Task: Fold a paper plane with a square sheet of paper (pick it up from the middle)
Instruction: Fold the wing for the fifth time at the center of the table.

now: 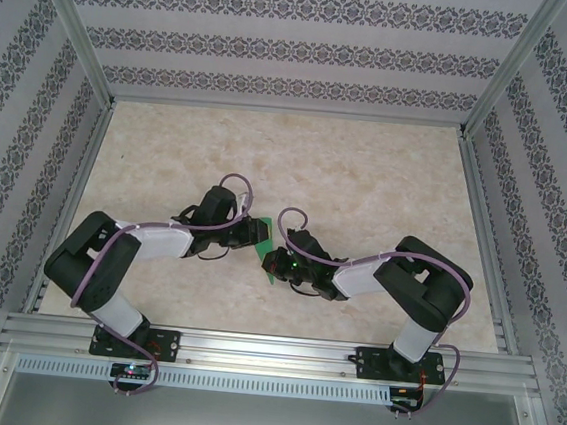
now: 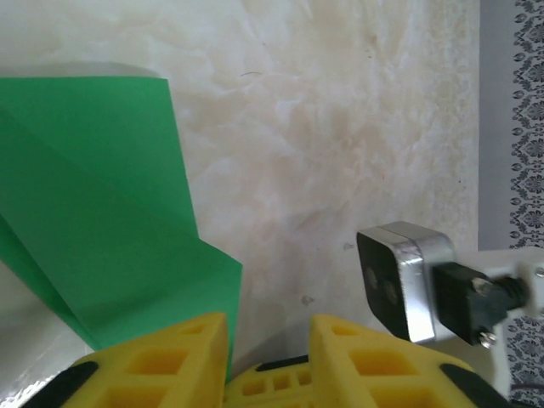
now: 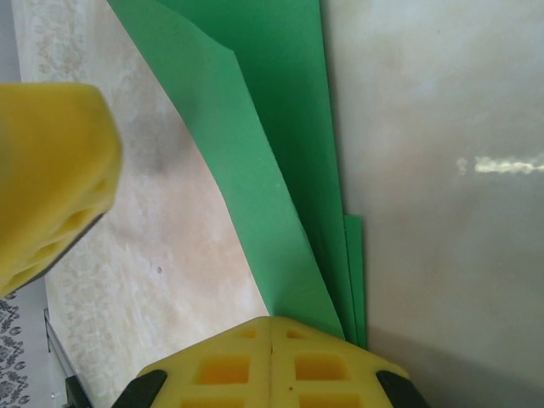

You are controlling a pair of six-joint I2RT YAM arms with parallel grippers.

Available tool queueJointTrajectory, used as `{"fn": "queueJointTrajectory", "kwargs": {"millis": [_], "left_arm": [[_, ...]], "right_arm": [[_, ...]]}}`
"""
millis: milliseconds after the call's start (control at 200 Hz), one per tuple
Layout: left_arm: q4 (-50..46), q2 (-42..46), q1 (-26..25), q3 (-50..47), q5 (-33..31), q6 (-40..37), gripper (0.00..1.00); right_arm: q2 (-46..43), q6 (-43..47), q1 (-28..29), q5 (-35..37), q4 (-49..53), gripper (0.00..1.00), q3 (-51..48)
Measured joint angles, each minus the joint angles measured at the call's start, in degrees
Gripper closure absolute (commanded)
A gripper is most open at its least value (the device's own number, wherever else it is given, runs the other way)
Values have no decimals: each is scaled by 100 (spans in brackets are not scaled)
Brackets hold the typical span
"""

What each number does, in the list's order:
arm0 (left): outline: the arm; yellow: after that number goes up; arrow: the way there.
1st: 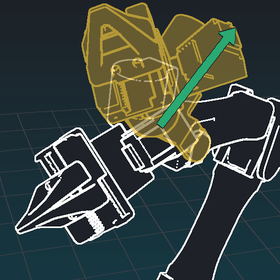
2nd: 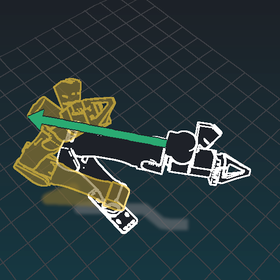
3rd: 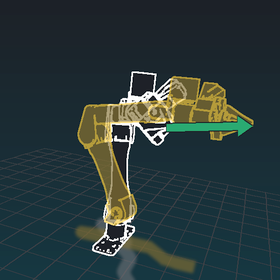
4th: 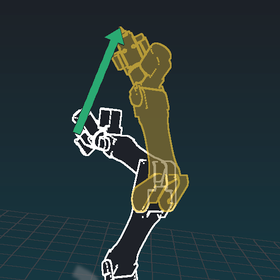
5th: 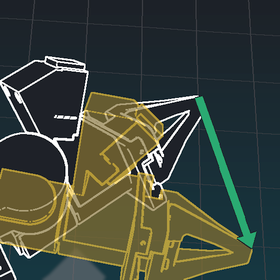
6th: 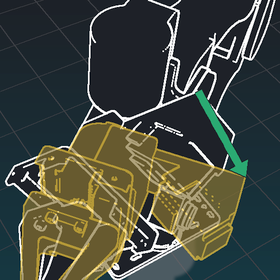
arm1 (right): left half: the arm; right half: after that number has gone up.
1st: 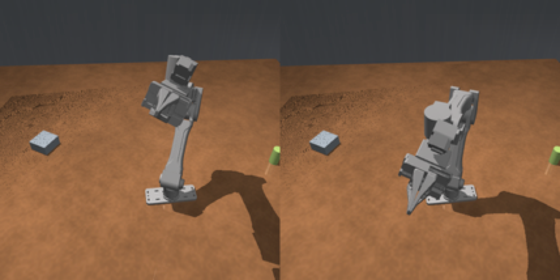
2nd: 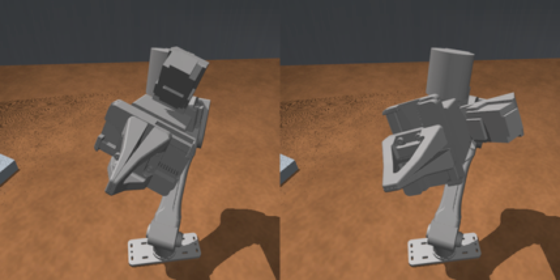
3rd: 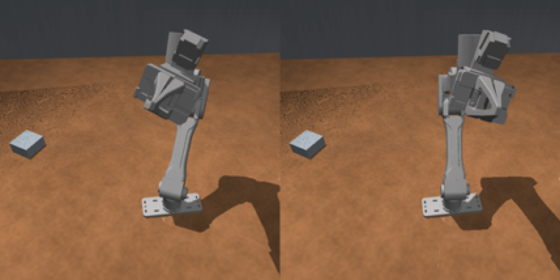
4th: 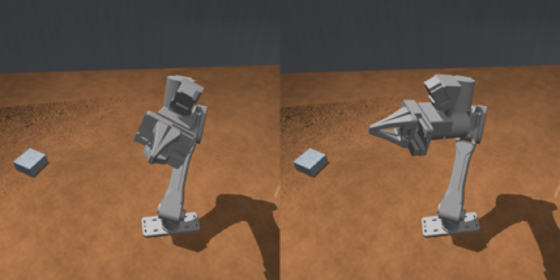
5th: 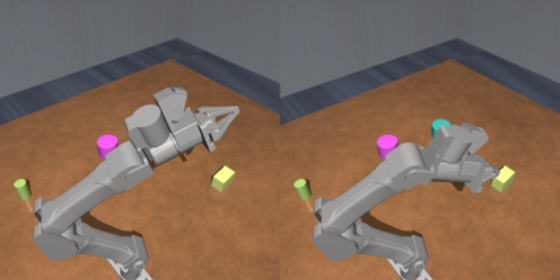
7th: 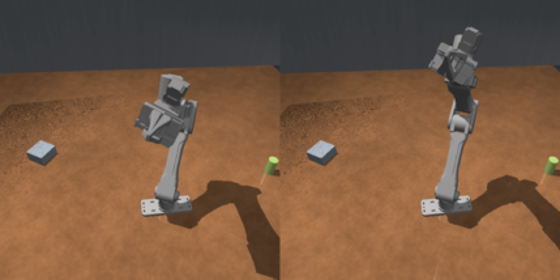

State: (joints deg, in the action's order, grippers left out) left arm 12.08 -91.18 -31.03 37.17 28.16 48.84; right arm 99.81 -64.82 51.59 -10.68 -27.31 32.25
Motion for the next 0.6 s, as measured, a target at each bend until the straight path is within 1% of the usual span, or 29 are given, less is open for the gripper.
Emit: {"fn": "queueJointTrajectory", "kwargs": {"millis": [50,160,599], "left_arm": [[79,-105,0,0,-15,26,79],[142,-348,0,13,-37,94,83],[162,-848,83,310,-297,85,83]], "right_arm": [[0,0,0,0,0,100,2],[0,4,-2,-2,7,100,9],[11,68,-37,-118,146,100,68]]}}
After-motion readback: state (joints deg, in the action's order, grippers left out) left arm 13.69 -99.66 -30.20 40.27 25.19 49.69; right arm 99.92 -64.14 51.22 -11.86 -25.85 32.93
